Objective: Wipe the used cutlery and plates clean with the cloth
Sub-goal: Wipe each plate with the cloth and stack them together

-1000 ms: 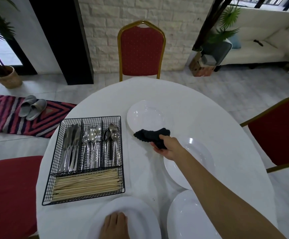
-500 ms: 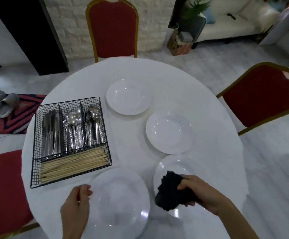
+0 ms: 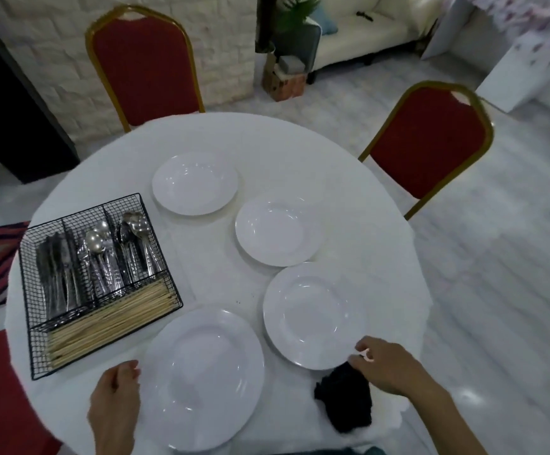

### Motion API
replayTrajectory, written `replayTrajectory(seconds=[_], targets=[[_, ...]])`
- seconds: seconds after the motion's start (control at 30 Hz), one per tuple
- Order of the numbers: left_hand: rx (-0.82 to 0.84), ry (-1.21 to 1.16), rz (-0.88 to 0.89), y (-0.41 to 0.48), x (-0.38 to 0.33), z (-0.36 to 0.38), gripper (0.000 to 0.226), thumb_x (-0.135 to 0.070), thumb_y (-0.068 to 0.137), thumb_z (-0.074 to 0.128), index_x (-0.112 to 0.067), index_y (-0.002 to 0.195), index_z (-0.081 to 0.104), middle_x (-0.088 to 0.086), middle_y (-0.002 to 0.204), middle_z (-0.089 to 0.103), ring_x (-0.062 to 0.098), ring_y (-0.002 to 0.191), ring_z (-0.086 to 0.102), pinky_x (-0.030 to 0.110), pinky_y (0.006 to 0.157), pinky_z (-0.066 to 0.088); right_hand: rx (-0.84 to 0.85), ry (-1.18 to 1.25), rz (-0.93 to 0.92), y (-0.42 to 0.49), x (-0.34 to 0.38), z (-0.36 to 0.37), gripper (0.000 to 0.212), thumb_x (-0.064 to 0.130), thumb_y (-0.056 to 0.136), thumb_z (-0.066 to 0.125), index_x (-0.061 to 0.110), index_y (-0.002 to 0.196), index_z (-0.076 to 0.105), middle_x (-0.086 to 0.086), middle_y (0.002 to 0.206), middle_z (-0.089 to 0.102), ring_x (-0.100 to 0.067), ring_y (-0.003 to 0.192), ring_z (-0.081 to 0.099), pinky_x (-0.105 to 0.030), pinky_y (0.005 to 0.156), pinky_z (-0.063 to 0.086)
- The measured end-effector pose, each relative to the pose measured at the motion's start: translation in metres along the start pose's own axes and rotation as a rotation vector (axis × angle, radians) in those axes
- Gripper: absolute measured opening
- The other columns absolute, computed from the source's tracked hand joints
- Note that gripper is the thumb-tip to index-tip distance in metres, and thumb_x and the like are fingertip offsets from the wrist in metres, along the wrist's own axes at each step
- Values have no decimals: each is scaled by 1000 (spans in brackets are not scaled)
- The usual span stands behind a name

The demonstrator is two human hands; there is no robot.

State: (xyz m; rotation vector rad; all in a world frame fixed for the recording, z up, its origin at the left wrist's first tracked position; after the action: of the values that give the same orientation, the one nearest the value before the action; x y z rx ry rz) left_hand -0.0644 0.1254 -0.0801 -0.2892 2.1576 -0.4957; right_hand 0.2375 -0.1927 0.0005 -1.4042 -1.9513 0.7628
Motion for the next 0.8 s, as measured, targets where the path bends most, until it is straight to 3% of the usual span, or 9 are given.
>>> replayTrajectory(seconds=[0.13, 0.23, 0.33, 0.43, 0.53, 0.6, 0.67, 0.73, 0.8], targets=[[-5, 61, -45, 2, 17, -2, 29, -41, 94, 49, -21, 96, 71, 12, 105, 73, 34, 101, 65, 53, 100, 51, -164, 155, 101, 26, -15, -11, 56, 54, 100, 44, 17, 142, 45, -4, 141, 55, -23, 126, 54, -33, 95, 42], [34, 127, -76, -10, 21, -4, 32, -36, 99, 49, -14, 109, 70, 20, 118, 68, 40, 112, 59, 49, 108, 42, -118, 543, 110, 58, -24, 6, 45, 44, 98, 56, 10, 127, 53, -12, 121, 63, -29, 106, 64, -38, 90, 50], [80, 187, -107, -27, 25, -2, 37, -33, 102, 50, -10, 127, 63, 23, 125, 65, 42, 113, 59, 47, 107, 40, -51, 950, 61, 79, -37, 22, 16, 20, 93, 66, 8, 85, 59, -18, 86, 55, -27, 75, 56, -44, 74, 54], [145, 194, -123, -40, 32, -1, 45, -33, 100, 54, -19, 144, 52, 19, 119, 66, 38, 106, 63, 48, 106, 45, -28, 1122, 42, 60, -46, 12, 13, 6, 96, 63, -5, 88, 64, -16, 78, 60, -26, 66, 55, -36, 65, 55], [164, 133, -184, -48, 30, 0, 52, -32, 100, 55, -22, 150, 44, 19, 124, 63, 36, 96, 63, 51, 100, 52, 30, 1104, -48, 39, -50, 8, 12, 5, 98, 61, -3, 92, 69, -13, 78, 68, -23, 65, 59, -34, 62, 55], [175, 110, -219, -49, 29, 6, 54, -36, 101, 54, -22, 152, 41, 19, 140, 56, 40, 107, 61, 53, 97, 54, 94, 1055, -107, 29, -37, 13, 14, 8, 98, 62, 1, 103, 73, -12, 90, 77, -27, 77, 67, -39, 71, 59], [210, 72, -253, -54, 28, 14, 53, -39, 103, 49, -21, 152, 39, 17, 147, 50, 41, 113, 59, 49, 91, 57, 143, 991, -153, 21, -15, 24, 15, 9, 97, 63, 5, 104, 75, -12, 98, 79, -28, 89, 74, -36, 75, 62], [266, -10, -242, -62, 25, 25, 47, -40, 105, 44, -18, 146, 45, 19, 136, 56, 40, 108, 63, 43, 79, 58, 182, 903, -221, 17, 11, 35, 14, 12, 97, 63, 8, 99, 76, -10, 96, 79, -21, 86, 75, -30, 71, 60], [301, -76, -223, -73, 21, 33, 36, -37, 107, 41, -15, 133, 53, 21, 118, 64, 41, 98, 67, 39, 72, 56, 182, 773, -302, 19, 32, 43, 16, 20, 97, 63, 10, 94, 75, -7, 92, 78, -17, 81, 73, -35, 76, 59]])
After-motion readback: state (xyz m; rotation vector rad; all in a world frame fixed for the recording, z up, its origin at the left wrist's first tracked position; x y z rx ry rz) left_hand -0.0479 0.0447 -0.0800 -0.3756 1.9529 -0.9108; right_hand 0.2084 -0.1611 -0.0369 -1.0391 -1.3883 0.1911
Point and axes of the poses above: each hand's wrist, its own y-axis towards the middle knuckle, its own z-axis out of the palm, x = y × z, the point moved 3 cm from there along y, towards the middle knuckle
